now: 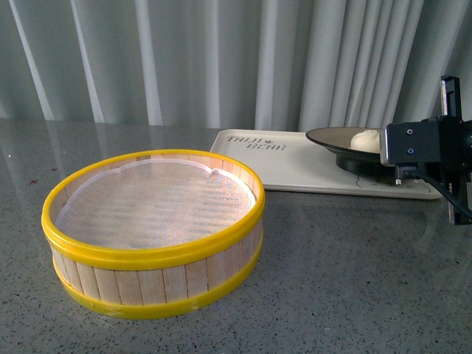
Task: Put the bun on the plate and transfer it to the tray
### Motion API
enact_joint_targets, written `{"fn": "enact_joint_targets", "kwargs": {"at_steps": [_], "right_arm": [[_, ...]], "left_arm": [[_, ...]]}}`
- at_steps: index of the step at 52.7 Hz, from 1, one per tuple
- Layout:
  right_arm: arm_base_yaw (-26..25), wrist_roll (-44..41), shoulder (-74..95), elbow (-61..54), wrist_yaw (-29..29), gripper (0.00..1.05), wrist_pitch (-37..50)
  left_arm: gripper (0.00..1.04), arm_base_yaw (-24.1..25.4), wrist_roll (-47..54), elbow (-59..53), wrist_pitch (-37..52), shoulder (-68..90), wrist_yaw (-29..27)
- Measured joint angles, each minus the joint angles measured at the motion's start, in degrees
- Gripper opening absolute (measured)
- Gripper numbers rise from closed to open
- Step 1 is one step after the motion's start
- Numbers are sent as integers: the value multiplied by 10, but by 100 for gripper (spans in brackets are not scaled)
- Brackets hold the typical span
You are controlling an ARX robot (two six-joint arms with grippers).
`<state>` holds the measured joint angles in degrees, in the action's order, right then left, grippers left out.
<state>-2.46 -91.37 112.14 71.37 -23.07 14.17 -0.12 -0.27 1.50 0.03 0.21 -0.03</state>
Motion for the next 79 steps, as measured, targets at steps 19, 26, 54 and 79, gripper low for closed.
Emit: {"fn": "enact_joint_targets", "kwargs": {"at_steps": [19,26,54,79], "right_arm": [[0,-1,10,2,0,3,9],[0,-1,17,2,0,3,23],[9,3,25,-4,-5,58,54],[54,96,-128,-160,11,96,136]], "left_arm": [[98,0,0,0,0,0,0],[98,0,0,0,0,0,0],[98,0,0,0,0,0,0],[98,0,0,0,0,0,0]]}}
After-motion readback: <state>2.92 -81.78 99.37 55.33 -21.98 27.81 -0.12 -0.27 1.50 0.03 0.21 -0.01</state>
